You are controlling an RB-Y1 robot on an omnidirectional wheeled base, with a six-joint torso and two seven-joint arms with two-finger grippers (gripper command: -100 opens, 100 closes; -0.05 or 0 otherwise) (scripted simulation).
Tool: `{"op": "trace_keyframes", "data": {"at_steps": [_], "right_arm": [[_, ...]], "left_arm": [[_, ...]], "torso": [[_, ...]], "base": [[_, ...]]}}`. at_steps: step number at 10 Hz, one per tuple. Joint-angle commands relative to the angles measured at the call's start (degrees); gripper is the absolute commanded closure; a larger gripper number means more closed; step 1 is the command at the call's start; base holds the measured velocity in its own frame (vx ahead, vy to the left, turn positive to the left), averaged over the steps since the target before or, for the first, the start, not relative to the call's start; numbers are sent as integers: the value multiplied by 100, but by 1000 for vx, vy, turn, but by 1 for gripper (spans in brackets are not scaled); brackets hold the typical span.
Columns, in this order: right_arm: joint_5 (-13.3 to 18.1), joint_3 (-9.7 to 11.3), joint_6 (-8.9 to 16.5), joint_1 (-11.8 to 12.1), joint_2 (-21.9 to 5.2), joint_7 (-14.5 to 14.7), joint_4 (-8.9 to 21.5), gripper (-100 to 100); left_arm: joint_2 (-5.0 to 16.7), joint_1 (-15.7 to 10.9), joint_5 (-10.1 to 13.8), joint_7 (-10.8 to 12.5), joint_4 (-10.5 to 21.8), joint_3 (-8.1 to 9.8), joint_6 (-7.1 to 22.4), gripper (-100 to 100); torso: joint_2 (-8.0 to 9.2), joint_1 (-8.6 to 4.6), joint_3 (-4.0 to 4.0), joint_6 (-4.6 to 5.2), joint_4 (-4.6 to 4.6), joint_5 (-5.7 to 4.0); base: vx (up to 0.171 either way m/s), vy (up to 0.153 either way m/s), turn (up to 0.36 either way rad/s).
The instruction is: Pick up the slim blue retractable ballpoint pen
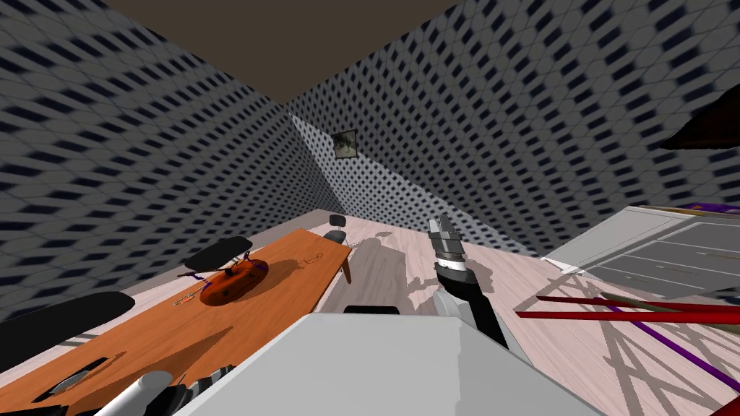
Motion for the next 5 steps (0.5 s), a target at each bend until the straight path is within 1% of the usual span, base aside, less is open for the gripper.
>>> {"op": "trace_keyframes", "data": {"at_steps": [1, 2, 4, 5], "right_arm": [[0, 0, 0, 0, 0, 0, 0, 0], [0, 1, 0, -2, 0, 0, 0, 0], [0, 0, 0, 0, 0, 0, 0, 0], [0, 0, 0, 0, 0, 0, 0, 0]], "left_arm": [[-3, 92, 286, -286, 286, 35, -146, -100], [-3, 92, 434, -331, 470, 35, -146, -100], [-3, 92, 434, -331, 470, 35, -146, -100], [-8, 229, 712, -602, 734, 72, -283, -100]], "torso": [[0, 0, 0, 0, 0, 0], [13, -13, 7, 6, 3, -1], [12, 0, 6, -3, 1, 6], [8, 4, 4, -3, 0, 7]], "base": [[-49, -37, -161], [-49, -37, -161], [-6, -5, -20], [-24, -18, -79]]}}
